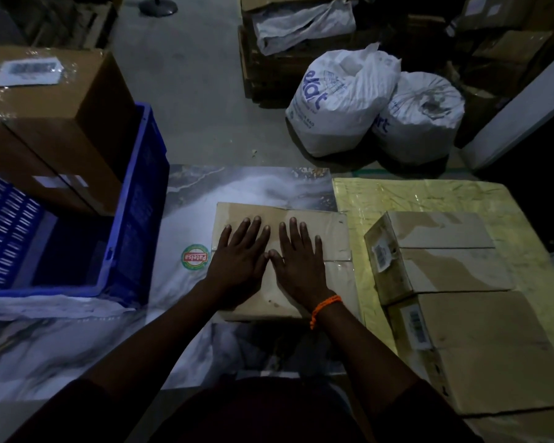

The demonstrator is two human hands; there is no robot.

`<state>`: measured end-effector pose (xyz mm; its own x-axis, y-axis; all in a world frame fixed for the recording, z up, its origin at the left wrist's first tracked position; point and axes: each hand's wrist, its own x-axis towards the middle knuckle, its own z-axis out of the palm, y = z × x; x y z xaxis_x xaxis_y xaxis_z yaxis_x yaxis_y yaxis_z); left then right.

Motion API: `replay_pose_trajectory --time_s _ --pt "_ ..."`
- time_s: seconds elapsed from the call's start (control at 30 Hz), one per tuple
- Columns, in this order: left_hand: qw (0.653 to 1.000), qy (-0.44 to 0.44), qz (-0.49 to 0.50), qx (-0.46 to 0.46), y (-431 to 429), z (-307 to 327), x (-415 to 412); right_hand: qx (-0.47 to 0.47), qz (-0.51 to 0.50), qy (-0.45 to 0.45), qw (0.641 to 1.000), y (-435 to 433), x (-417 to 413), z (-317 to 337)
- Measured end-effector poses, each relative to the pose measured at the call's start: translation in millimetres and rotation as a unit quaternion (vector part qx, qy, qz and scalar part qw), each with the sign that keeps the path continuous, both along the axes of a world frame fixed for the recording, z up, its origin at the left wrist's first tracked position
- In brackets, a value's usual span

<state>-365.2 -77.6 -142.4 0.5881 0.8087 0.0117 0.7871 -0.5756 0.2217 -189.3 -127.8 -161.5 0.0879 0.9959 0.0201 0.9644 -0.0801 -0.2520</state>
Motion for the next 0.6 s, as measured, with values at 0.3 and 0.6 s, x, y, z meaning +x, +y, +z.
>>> replay_pose_trajectory --time_s 0.3,0.6 --pt "0.999 0.004 0.028 0.035 -26.9 -13.2 -27.8 0.013 -0.003 -0.057 0.998 -54.1 26.3 3.6" --pt "0.999 -0.002 0.024 0.034 -26.0 -15.9 -29.3 0.009 -0.010 -0.075 0.997 -58.7 28.4 4.4"
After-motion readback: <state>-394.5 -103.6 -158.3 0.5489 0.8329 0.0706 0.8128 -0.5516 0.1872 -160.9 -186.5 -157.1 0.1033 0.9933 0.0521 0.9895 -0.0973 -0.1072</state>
